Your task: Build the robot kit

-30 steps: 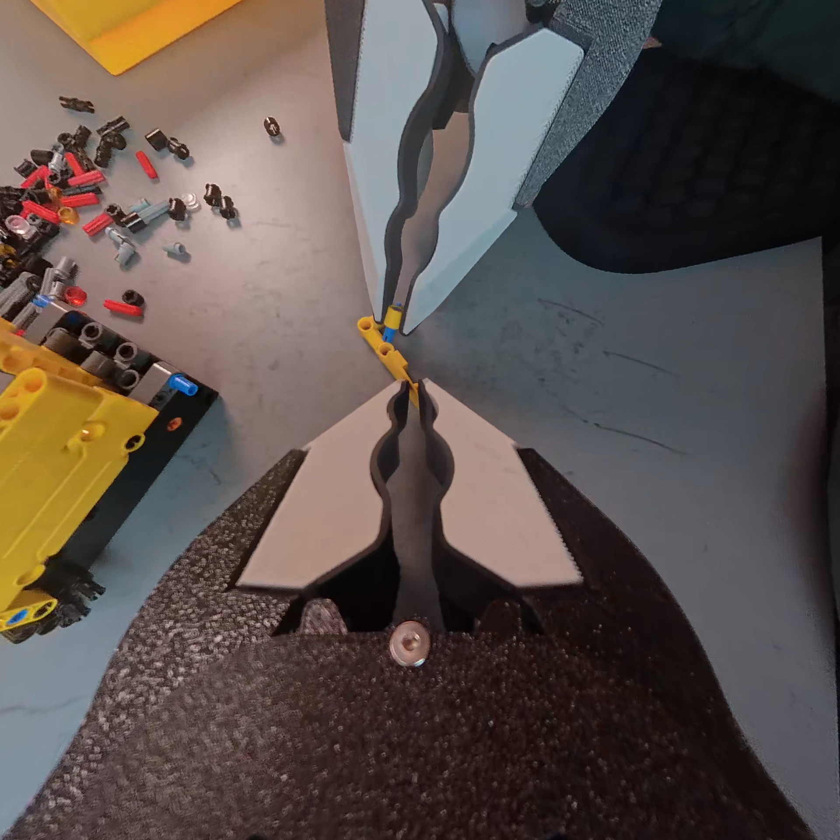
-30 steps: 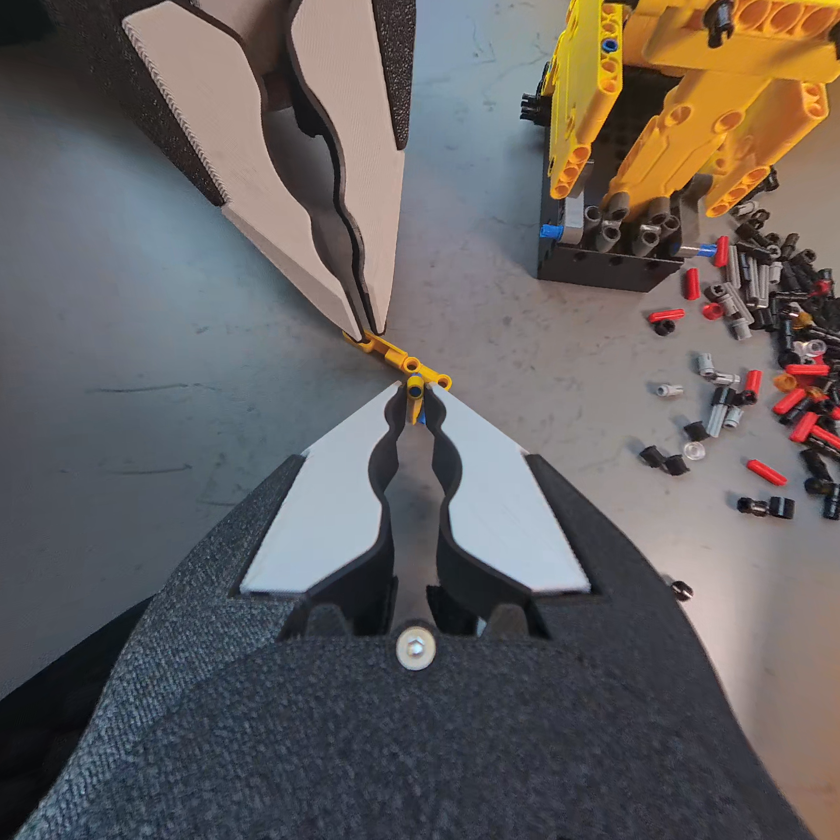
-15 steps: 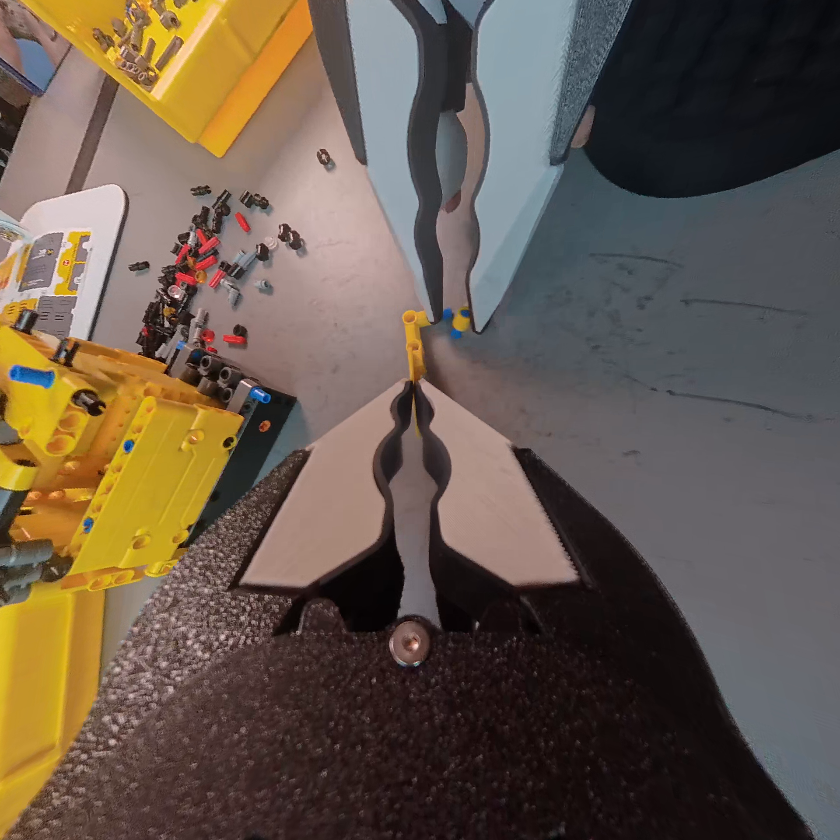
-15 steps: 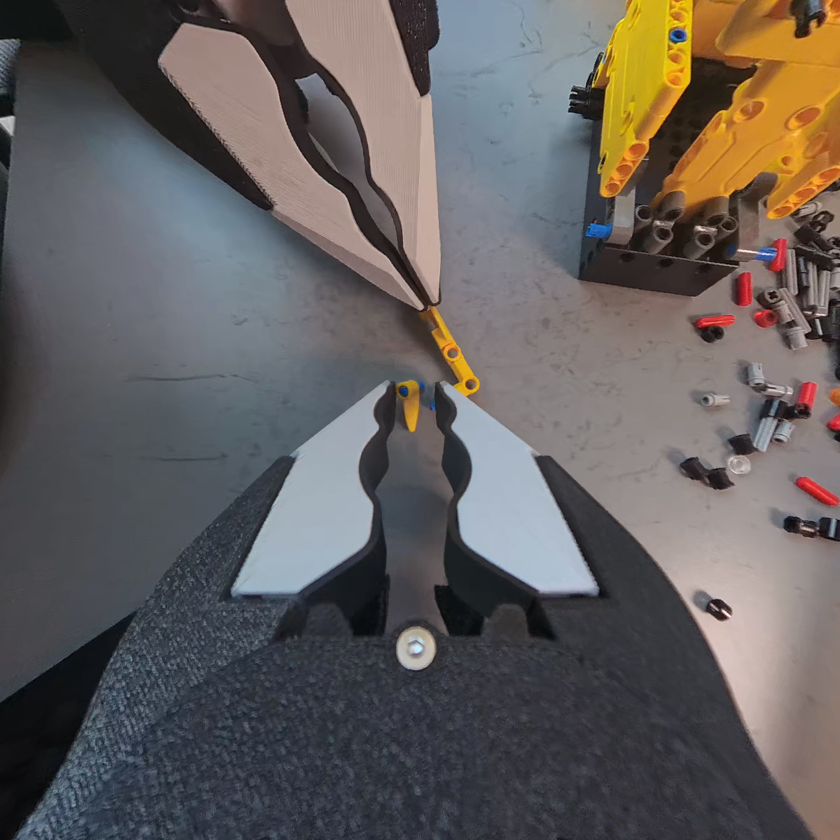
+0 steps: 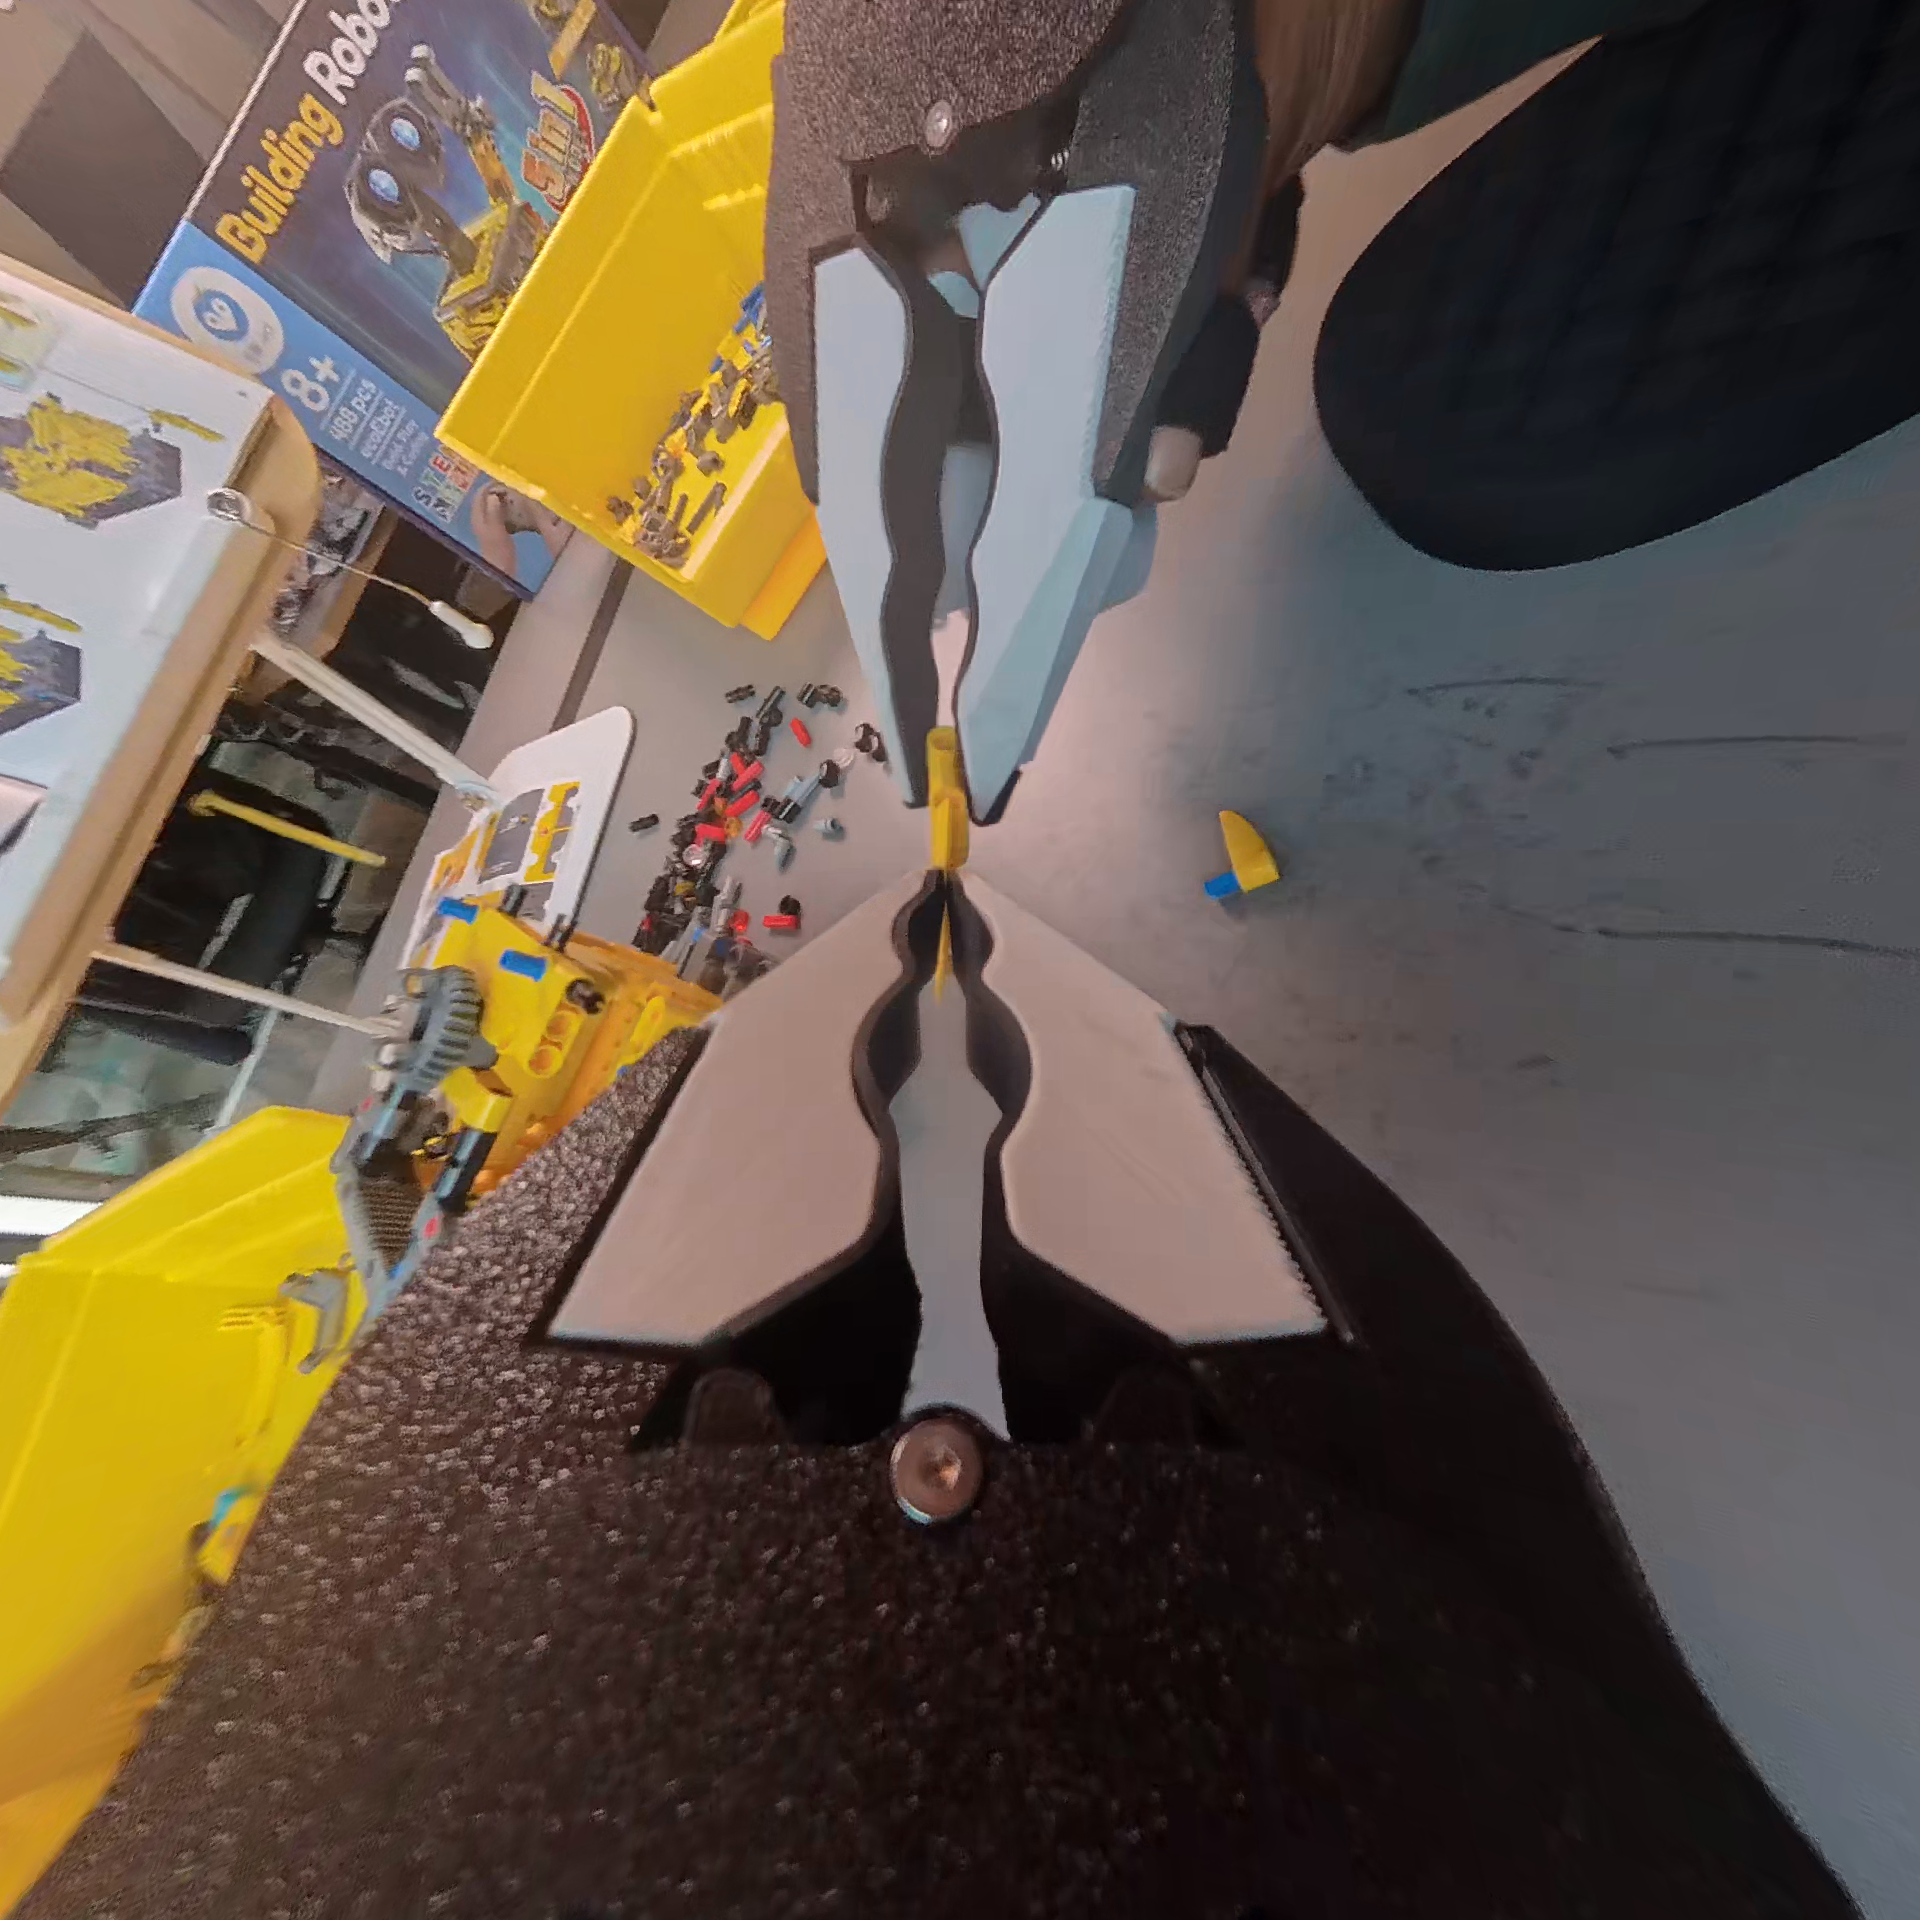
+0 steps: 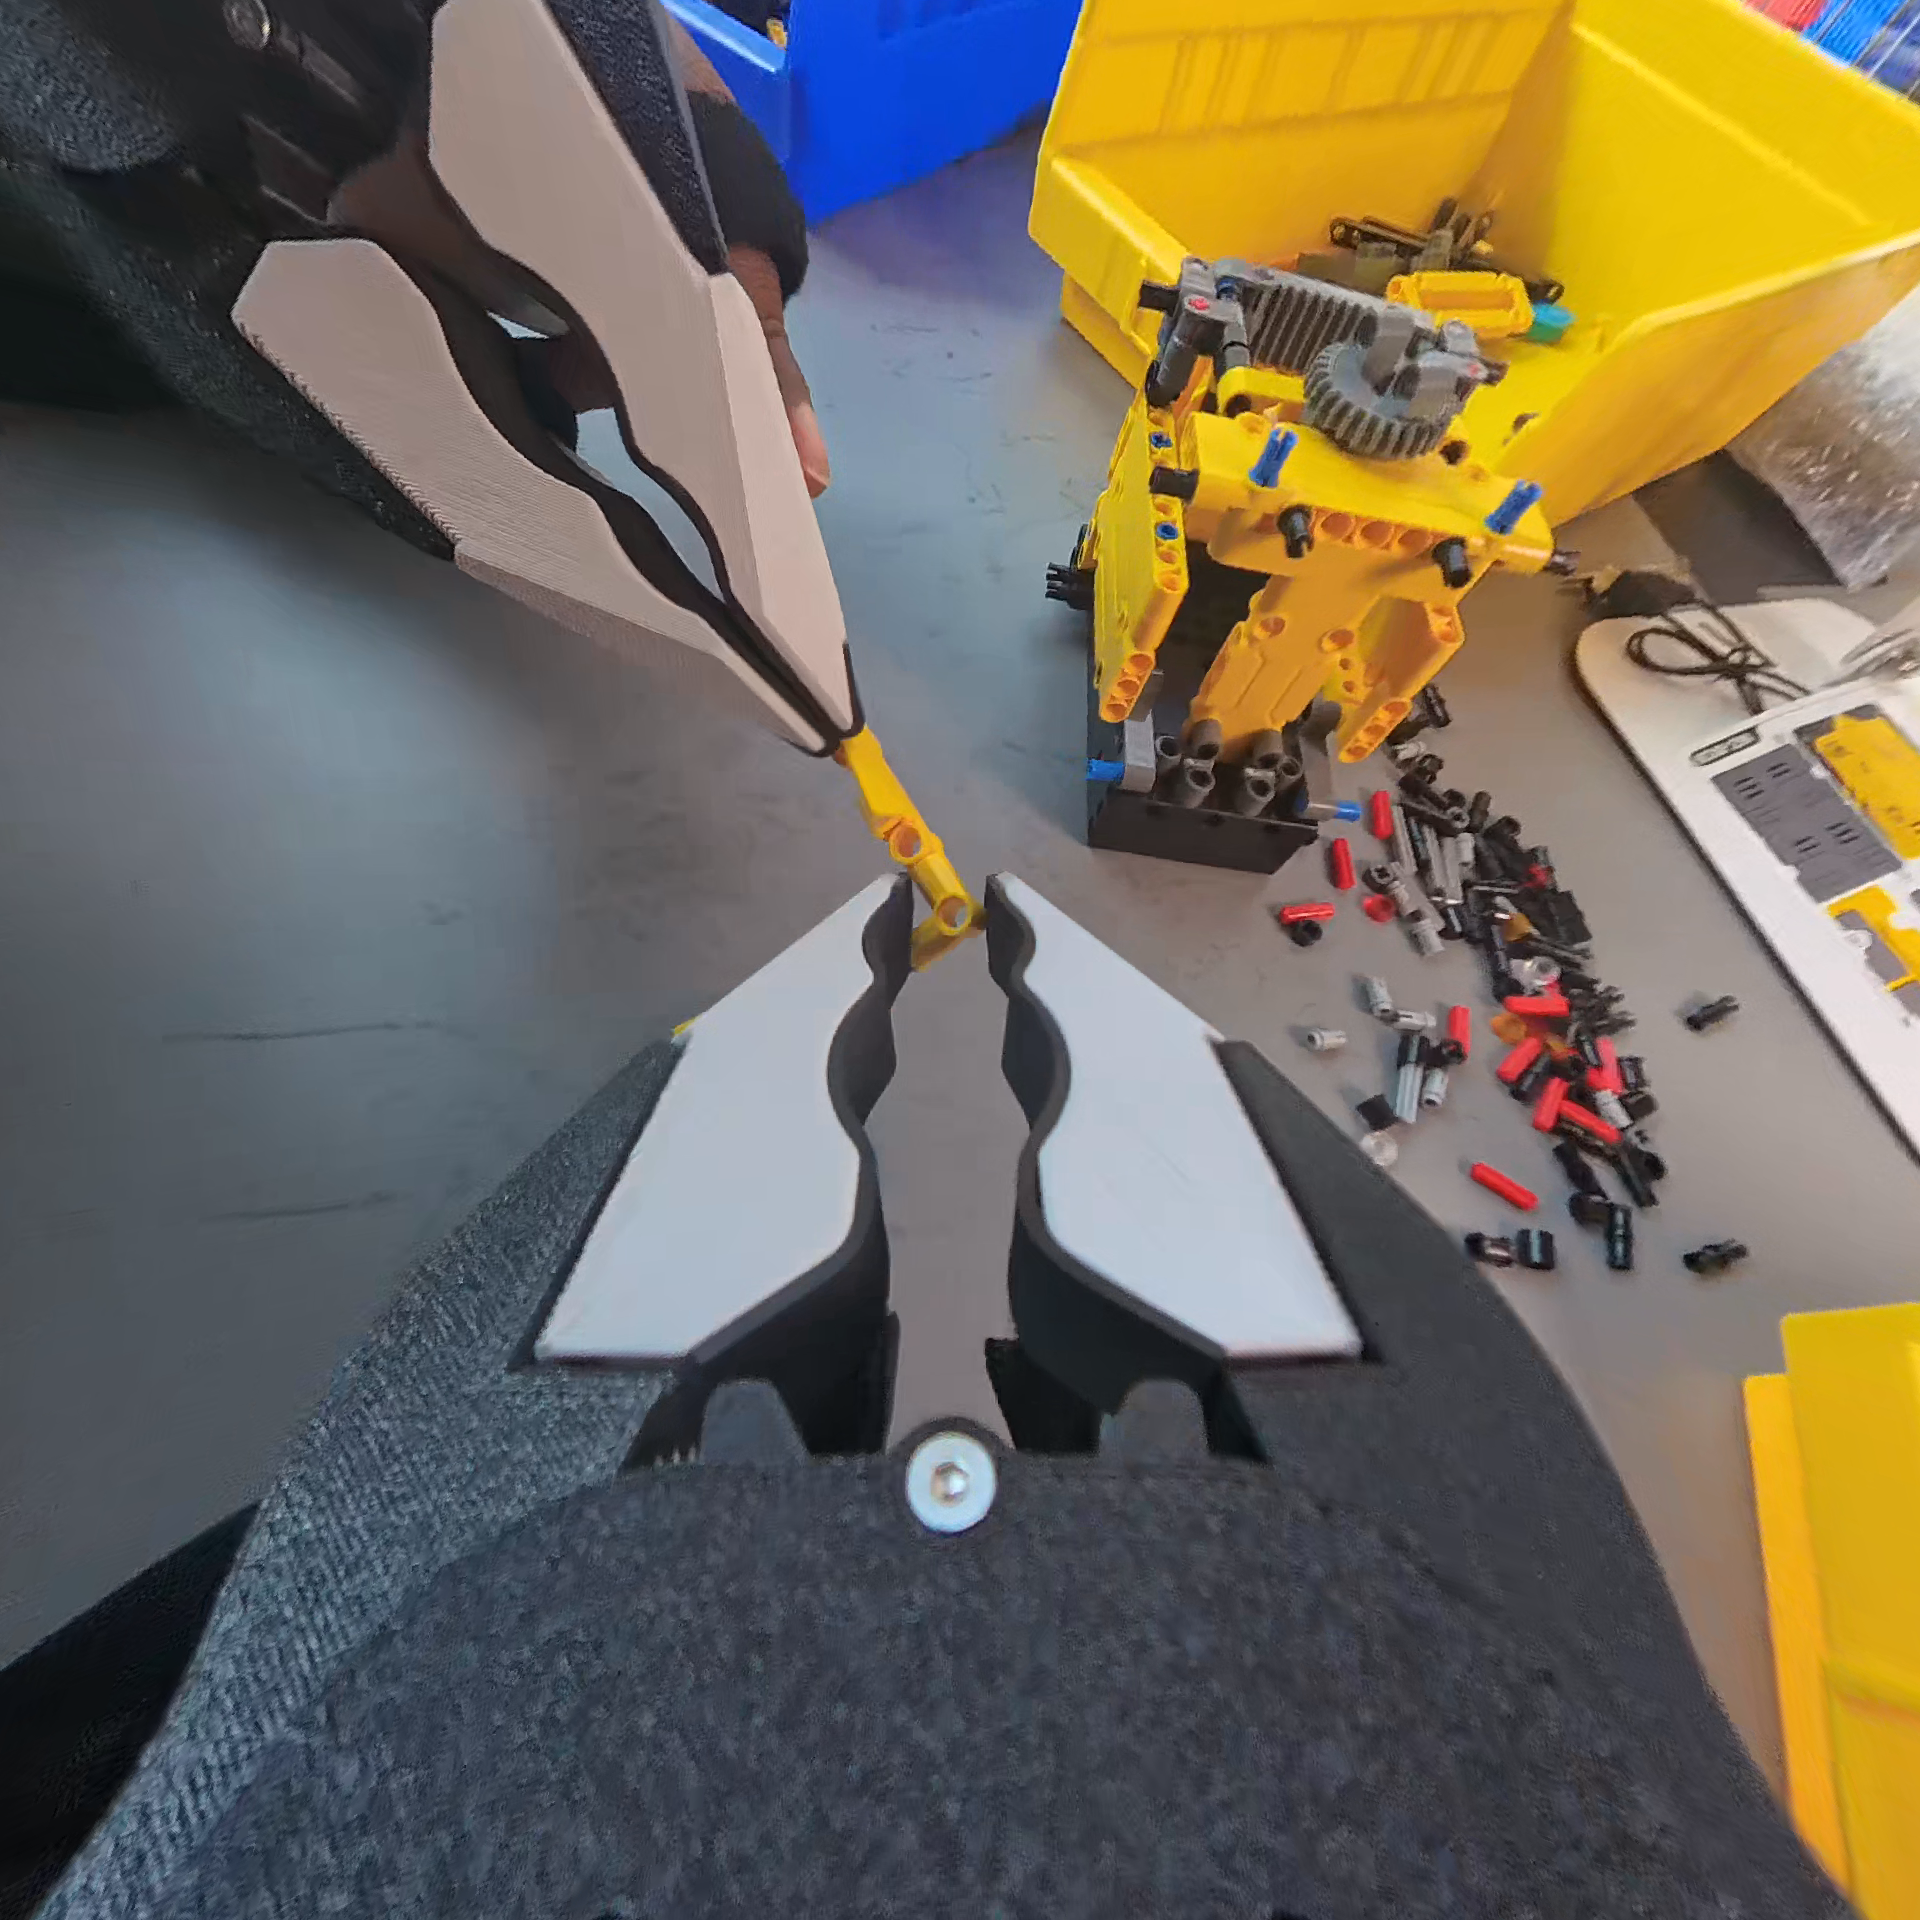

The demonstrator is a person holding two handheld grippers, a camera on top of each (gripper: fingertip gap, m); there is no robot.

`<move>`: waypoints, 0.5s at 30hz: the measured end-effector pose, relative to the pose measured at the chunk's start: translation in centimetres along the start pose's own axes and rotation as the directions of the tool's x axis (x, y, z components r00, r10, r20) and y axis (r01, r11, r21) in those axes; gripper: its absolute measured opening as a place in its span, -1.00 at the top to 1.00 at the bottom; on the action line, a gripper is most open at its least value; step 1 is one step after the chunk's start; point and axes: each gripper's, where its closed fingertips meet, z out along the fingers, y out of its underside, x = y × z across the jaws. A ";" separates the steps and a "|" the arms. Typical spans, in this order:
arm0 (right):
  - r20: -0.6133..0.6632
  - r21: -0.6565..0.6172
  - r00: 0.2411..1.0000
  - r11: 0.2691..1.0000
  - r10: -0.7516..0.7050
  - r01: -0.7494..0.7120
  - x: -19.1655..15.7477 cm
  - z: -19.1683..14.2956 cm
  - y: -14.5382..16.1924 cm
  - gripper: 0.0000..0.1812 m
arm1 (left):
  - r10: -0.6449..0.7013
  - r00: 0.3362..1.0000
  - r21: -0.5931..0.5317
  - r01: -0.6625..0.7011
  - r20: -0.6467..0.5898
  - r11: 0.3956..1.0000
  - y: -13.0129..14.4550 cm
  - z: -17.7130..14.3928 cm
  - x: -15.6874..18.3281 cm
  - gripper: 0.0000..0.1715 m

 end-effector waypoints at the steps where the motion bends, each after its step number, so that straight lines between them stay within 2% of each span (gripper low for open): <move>1: -0.002 0.005 0.999 0.999 -0.039 0.039 -0.1 -0.3 -0.1 0.86 | -0.050 0.998 0.023 0.051 -0.045 0.998 -0.1 0.0 0.4 1.00; 2: -0.011 0.011 0.995 0.995 -0.096 0.096 -0.1 -0.5 -0.3 0.86 | -0.137 0.984 0.053 0.144 -0.113 0.988 -0.3 -0.1 0.7 0.94; 3: -0.034 0.024 0.985 0.985 -0.168 0.169 -0.1 -0.7 -0.5 0.86 | -0.267 0.938 0.073 0.289 -0.221 0.954 -0.8 -0.4 1.1 0.81; 4: -0.043 0.042 0.969 0.969 -0.242 0.244 -0.4 -1.0 -1.0 0.86 | -0.404 0.849 0.073 0.452 -0.341 0.889 -1.4 -0.9 1.2 0.70; 6: -0.055 0.083 0.930 0.927 -0.363 0.367 -1.3 -1.5 -2.3 0.86 | -0.598 0.601 0.026 0.716 -0.530 0.697 -2.1 -1.8 0.2 0.69; 7: -0.062 0.096 0.903 0.898 -0.425 0.430 -1.8 -1.7 -2.9 0.86 | -0.641 0.460 -0.011 0.807 -0.615 0.590 -2.4 -2.4 -0.3 0.68; 9: -0.085 0.080 0.838 0.834 -0.539 0.545 -2.3 -1.8 -3.8 0.86 | -0.634 0.173 -0.136 0.903 -0.754 0.408 -3.0 -3.8 -0.6 0.72; 10: -0.088 0.072 0.807 0.804 -0.584 0.590 -2.5 -1.8 -4.2 0.86 | -0.606 0.072 -0.198 0.909 -0.792 0.367 -3.2 -4.2 -0.3 0.73; 11: -0.089 0.070 0.782 0.779 -0.617 0.623 -2.8 -1.7 -4.6 0.86 | -0.577 0.016 -0.231 0.908 -0.816 0.351 -3.4 -4.5 0.1 0.76; 12: -0.076 0.065 0.759 0.756 -0.647 0.651 -3.1 -1.5 -4.9 0.87 | -0.555 -0.014 -0.242 0.909 -0.831 0.338 -3.6 -4.7 0.3 0.87; 13: -0.076 0.055 0.737 0.735 -0.672 0.676 -3.2 -1.3 -5.1 0.88 | -0.538 -0.037 -0.245 0.915 -0.842 0.321 -3.8 -4.9 0.1 0.97; 15: -0.089 0.042 0.701 0.701 -0.707 0.712 -3.1 -1.0 -5.5 0.88 | -0.525 -0.057 -0.254 0.916 -0.849 0.311 -3.8 -5.0 -0.1 1.00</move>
